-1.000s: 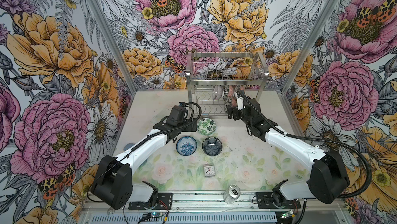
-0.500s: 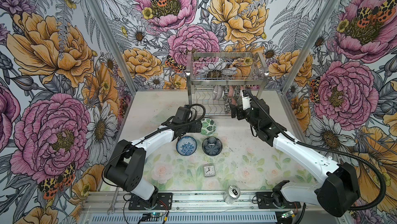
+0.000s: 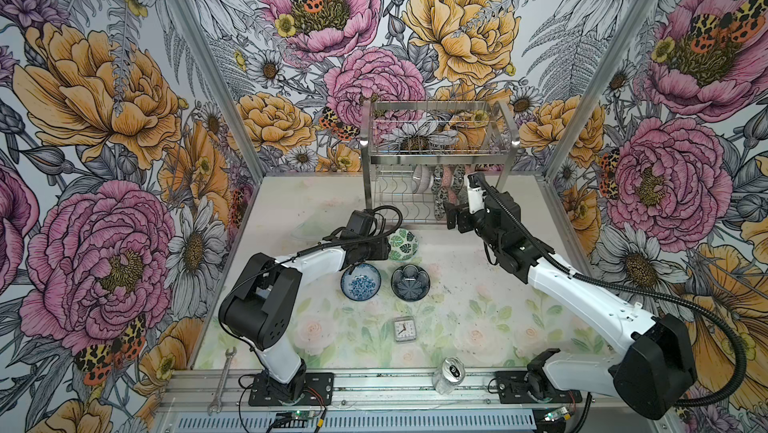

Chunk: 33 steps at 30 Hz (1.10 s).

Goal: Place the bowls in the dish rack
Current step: 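Close the left gripper on the green leaf bowl rim, then lift the green leaf bowl with the left gripper toward the right gripper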

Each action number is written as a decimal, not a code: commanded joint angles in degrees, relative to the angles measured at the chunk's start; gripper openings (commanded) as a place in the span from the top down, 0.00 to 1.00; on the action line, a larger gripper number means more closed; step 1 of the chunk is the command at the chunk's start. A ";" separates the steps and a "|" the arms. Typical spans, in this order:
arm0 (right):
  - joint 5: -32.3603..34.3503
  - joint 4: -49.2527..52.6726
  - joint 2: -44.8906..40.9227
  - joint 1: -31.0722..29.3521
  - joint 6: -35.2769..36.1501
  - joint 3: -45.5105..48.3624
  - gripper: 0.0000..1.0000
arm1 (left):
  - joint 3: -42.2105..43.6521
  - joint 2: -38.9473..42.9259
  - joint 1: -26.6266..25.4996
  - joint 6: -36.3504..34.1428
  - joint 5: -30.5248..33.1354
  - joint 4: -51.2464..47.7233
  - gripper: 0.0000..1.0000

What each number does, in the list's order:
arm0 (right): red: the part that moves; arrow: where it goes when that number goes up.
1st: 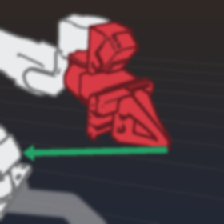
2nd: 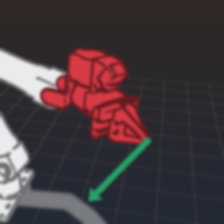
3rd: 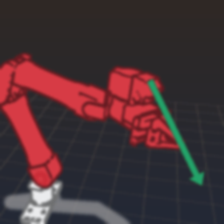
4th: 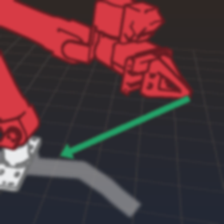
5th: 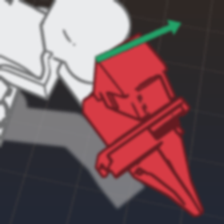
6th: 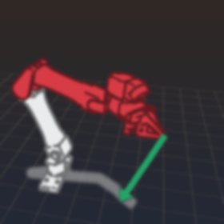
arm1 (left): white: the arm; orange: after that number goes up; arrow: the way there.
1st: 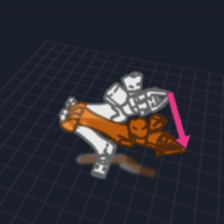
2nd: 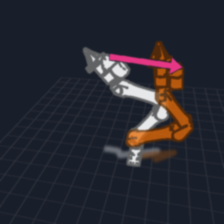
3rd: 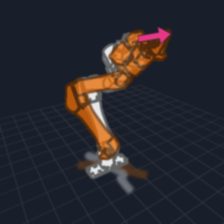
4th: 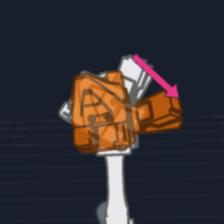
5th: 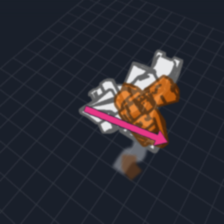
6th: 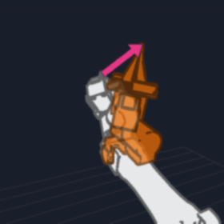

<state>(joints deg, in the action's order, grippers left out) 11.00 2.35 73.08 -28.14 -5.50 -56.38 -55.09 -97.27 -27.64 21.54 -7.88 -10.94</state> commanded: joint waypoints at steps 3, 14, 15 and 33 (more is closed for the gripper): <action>-0.86 -0.61 -0.39 0.29 0.51 1.04 0.01 | -2.27 -2.65 -0.57 -0.34 -1.88 2.03 0.54; -0.82 -0.51 0.03 0.44 0.43 1.50 0.02 | -6.16 -6.45 -1.79 -0.90 -2.17 2.30 0.75; -0.87 -0.50 -0.05 0.44 0.45 1.47 0.02 | -6.14 -6.46 -1.81 -0.87 -2.14 2.30 0.78; -1.05 -0.15 -0.64 0.73 0.56 1.87 0.02 | -6.00 -4.23 -1.81 -1.93 0.17 0.53 1.00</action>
<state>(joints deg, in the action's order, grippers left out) 10.61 2.57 73.12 -27.66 -5.10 -55.11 -60.38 -103.39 -29.19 20.99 -9.41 -9.19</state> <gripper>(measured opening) 0.982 0.075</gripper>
